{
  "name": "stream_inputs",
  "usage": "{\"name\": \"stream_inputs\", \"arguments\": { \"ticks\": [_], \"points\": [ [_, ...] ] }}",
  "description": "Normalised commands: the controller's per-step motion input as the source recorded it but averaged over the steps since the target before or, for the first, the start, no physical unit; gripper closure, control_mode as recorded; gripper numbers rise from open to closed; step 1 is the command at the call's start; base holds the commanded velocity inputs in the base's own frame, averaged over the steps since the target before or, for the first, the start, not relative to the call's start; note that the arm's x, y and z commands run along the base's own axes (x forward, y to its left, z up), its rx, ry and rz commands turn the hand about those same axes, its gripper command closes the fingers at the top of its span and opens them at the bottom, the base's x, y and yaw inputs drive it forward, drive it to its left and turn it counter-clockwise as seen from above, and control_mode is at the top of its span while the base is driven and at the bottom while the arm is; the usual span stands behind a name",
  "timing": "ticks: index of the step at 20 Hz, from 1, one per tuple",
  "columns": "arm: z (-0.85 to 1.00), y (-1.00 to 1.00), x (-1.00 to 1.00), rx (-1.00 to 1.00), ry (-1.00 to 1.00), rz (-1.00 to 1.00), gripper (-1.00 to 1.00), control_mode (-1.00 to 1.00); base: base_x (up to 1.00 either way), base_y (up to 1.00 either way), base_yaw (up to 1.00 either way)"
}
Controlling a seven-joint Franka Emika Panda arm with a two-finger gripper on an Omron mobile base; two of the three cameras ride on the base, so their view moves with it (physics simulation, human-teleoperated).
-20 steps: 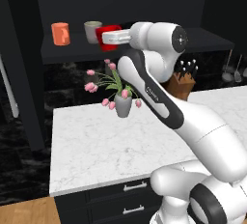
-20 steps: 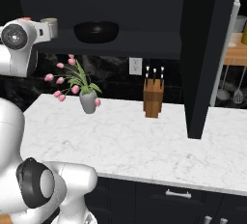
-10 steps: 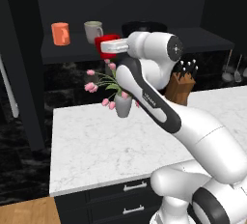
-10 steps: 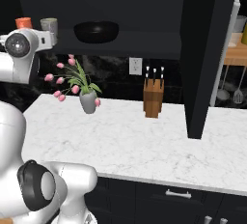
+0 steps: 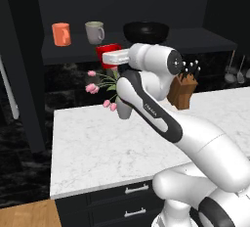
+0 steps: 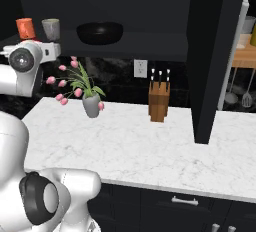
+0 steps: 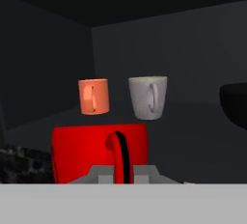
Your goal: Gather all objects into one cabinet and sort the glasses and bowls to opposite sides.
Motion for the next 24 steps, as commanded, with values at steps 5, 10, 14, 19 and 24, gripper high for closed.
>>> {"name": "stream_inputs", "arguments": {
  "ticks": [5, 10, 14, 19, 24],
  "points": [
    [0.37, 0.00, 0.03, 0.00, 0.00, -0.02, 1.00, -1.00, 0.00, 0.00, 0.00],
    [0.68, 0.01, 0.19, 0.00, 0.01, -0.02, 1.00, -1.00, 0.00, 0.00, 0.00],
    [0.50, 0.16, 0.55, 0.00, 0.00, -0.01, 1.00, -1.00, 0.00, 0.00, 0.00],
    [0.01, 0.28, 0.49, 0.00, 0.00, 0.00, 1.00, -1.00, 0.00, 0.00, 0.00],
    [-0.60, 0.43, 0.29, -0.02, 0.01, -0.01, 1.00, -1.00, 0.00, 0.00, 0.00]
  ]
}}
